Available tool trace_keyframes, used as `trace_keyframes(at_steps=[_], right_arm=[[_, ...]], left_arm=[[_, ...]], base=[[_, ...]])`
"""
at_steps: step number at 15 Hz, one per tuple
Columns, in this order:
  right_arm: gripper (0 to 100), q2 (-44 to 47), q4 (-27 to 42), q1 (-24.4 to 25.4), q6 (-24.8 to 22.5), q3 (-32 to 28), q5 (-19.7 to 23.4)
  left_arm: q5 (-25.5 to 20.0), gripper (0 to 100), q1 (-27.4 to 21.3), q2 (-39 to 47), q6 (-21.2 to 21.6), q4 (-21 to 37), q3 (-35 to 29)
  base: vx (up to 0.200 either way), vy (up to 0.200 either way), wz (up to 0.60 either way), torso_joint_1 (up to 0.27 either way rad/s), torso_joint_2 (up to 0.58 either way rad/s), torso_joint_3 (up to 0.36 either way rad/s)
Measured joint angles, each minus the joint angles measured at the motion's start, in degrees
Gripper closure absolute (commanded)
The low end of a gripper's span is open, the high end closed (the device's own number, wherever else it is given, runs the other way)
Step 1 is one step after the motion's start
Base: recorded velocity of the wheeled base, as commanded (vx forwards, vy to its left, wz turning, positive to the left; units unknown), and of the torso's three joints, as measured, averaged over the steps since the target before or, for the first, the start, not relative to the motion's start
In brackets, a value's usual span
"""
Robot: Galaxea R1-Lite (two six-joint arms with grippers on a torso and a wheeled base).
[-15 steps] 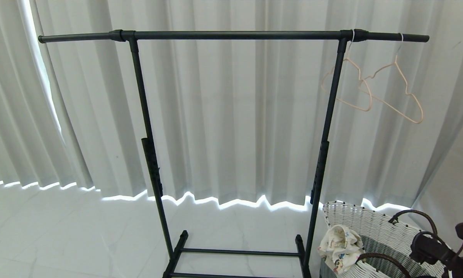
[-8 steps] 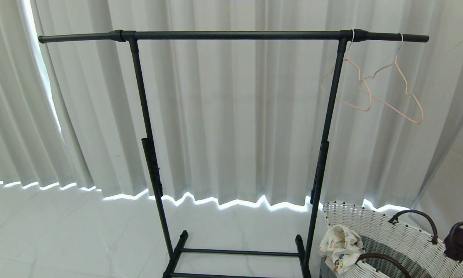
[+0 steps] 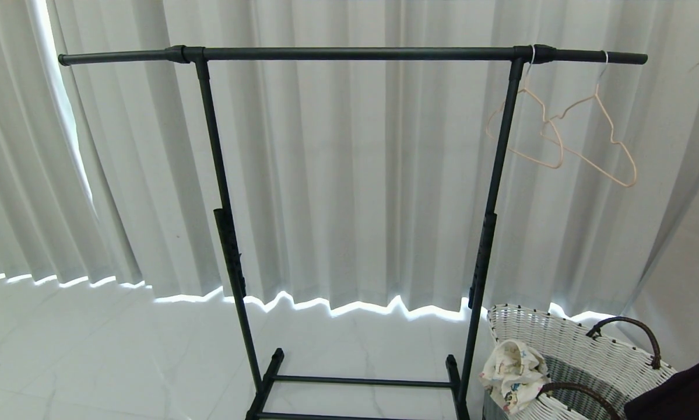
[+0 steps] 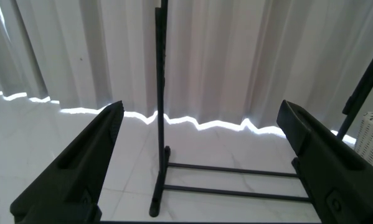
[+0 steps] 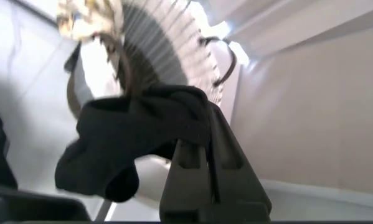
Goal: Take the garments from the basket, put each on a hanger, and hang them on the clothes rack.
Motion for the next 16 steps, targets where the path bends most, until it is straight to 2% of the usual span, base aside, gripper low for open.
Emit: trace_keyframes(at_steps=[4, 9, 16], right_arm=[[100, -0.1, 0.0, 1.4, 0.1, -1.5, 0.0], [100, 1.4, -0.1, 3.8, 0.1, -2.9, 0.0], [100, 4.0, -0.1, 6.9, 0.4, -3.9, 0.0]], left_arm=[[0.0, 0, 0.0, 0.0, 0.0, 0.0, 0.0], [0.0, 0, 0.0, 0.0, -0.1, 0.0, 0.0], [0.0, 0, 0.0, 0.0, -0.1, 0.0, 0.0]], base=[[-0.2, 0.0, 0.0, 0.003, 0.0, 0.0], [0.0, 0.0, 0.0, 0.0, 0.0, 0.0], [0.0, 0.2, 0.0, 0.002, 0.01, 0.002]])
